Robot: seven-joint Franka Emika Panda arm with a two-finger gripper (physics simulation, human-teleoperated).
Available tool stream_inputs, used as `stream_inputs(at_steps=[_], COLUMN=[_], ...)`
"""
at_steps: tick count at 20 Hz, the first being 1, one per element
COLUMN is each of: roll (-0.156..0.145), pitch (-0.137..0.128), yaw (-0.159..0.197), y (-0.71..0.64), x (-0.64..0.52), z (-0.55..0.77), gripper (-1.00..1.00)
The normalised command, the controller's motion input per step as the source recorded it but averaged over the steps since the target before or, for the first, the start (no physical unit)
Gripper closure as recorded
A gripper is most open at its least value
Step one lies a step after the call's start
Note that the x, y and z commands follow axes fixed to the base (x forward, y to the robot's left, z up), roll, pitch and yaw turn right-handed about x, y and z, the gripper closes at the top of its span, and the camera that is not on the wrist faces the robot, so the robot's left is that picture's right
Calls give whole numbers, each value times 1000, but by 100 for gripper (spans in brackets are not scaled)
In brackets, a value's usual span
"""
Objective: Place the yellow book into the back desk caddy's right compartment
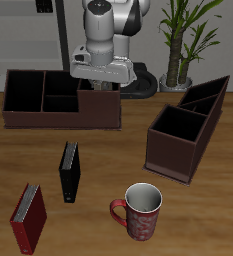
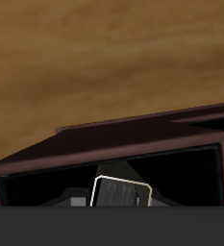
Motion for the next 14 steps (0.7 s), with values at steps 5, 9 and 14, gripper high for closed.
stream_inputs(at_steps=[5, 9, 14], roll=[-9, -1, 25], pitch=[17, 4, 12], yaw=[-34, -12, -20], y=[-82, -67, -47], x=[19, 33, 37], z=[37, 23, 87], gripper=[-100, -100, -100])
